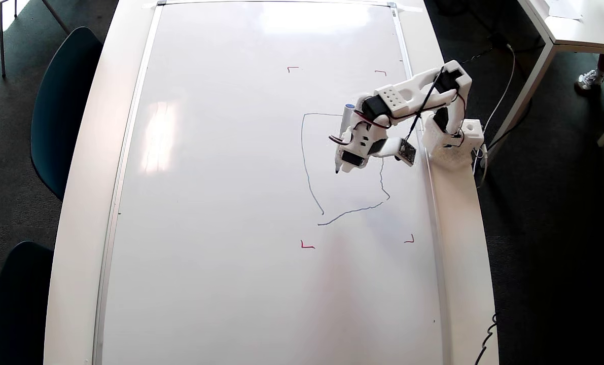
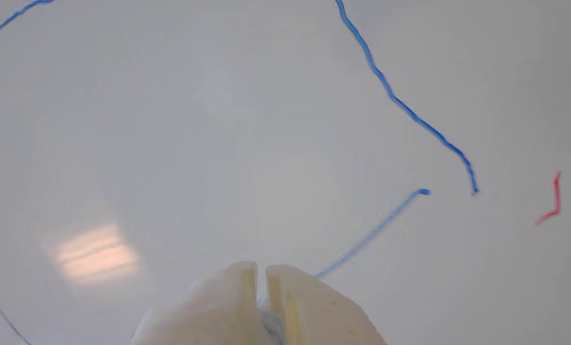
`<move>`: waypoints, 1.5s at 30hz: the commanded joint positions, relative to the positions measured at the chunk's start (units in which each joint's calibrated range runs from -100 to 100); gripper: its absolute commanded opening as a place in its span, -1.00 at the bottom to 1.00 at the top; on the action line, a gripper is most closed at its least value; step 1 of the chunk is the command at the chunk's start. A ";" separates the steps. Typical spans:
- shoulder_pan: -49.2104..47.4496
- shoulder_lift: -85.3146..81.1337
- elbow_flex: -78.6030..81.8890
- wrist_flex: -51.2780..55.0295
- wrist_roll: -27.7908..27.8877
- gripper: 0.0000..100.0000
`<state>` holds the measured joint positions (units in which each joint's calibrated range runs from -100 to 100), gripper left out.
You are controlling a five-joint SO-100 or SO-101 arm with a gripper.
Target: Draw on a whiteboard a robot head using a pen attached to the gripper
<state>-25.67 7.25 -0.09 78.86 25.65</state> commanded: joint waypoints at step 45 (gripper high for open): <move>-5.60 8.05 4.18 -18.57 0.40 -0.98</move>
<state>-31.93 15.42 6.08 61.57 26.39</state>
